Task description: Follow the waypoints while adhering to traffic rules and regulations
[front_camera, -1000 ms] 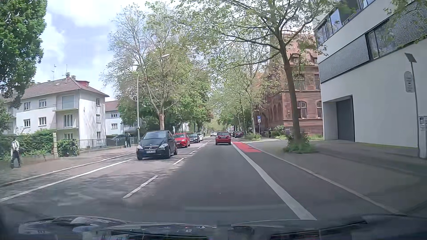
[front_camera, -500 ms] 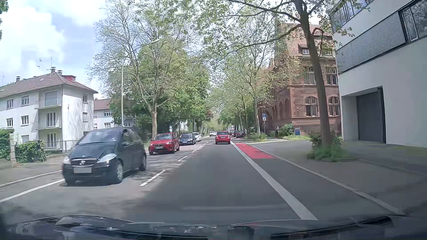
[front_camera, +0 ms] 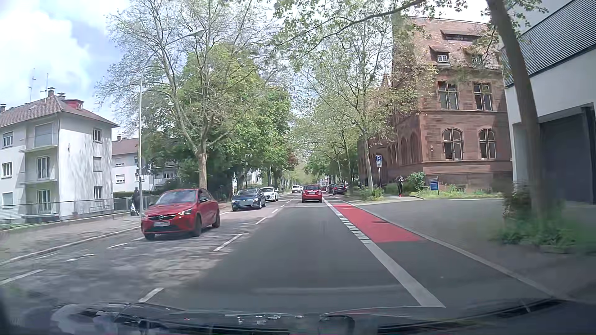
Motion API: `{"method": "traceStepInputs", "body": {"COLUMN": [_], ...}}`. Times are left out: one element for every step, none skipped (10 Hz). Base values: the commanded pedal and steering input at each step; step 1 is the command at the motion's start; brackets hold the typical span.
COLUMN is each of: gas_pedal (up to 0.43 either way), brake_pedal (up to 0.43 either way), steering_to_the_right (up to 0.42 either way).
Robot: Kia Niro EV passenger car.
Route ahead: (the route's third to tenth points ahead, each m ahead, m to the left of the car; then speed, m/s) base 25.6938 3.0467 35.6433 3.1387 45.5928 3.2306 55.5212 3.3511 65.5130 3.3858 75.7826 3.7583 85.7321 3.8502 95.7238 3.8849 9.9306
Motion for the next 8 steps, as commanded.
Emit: {"method": "traceStepInputs", "body": {"gas_pedal": [0.059,0.059,0.059,0.059,0.059,0.059,0.059,0.059], "brake_pedal": [0.0,0.0,0.0,0.0,0.0,0.0,0.0,0.0], "steering_to_the_right": [-0.004,-0.004,-0.004,-0.004,-0.004,-0.003,-0.003,-0.002]}}
